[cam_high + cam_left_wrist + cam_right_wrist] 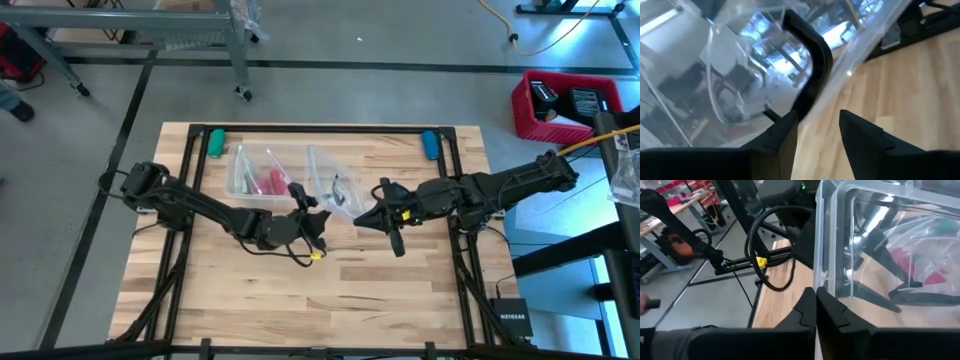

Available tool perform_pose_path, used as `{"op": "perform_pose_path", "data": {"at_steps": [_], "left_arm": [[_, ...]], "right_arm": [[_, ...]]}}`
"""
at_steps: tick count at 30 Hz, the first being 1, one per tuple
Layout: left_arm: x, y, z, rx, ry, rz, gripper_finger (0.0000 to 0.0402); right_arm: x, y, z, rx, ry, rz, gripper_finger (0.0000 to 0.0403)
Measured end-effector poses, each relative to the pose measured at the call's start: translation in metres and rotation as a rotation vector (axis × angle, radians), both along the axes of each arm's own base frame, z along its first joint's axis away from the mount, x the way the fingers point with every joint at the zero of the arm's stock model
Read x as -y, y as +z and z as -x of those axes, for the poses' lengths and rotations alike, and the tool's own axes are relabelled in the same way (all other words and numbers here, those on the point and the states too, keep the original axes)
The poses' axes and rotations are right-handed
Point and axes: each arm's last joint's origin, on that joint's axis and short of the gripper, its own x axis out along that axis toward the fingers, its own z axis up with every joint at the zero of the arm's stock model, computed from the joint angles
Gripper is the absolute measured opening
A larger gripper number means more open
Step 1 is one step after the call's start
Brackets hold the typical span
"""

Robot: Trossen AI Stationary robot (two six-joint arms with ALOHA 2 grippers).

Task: Roll bandage
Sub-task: Close the transparent container

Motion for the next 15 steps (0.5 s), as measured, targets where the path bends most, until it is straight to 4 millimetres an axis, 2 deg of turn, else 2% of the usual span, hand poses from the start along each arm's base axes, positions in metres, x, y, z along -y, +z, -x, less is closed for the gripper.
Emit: {"op": "perform_pose_path", "data": {"at_steps": [6, 15], "left_arm": [[0.001, -0.006, -0.010, 0.026, 0.027, -0.066, 0.0131], [-0.013, 0.002, -0.014, 0.102, 0.057, -0.053, 0.0131]], "right_arm": [[-0.001, 0.001, 0.000, 0.010, 0.012, -0.025, 0.0000], [-0.001, 0.002, 0.000, 0.010, 0.027, -0.030, 0.0000]]}}
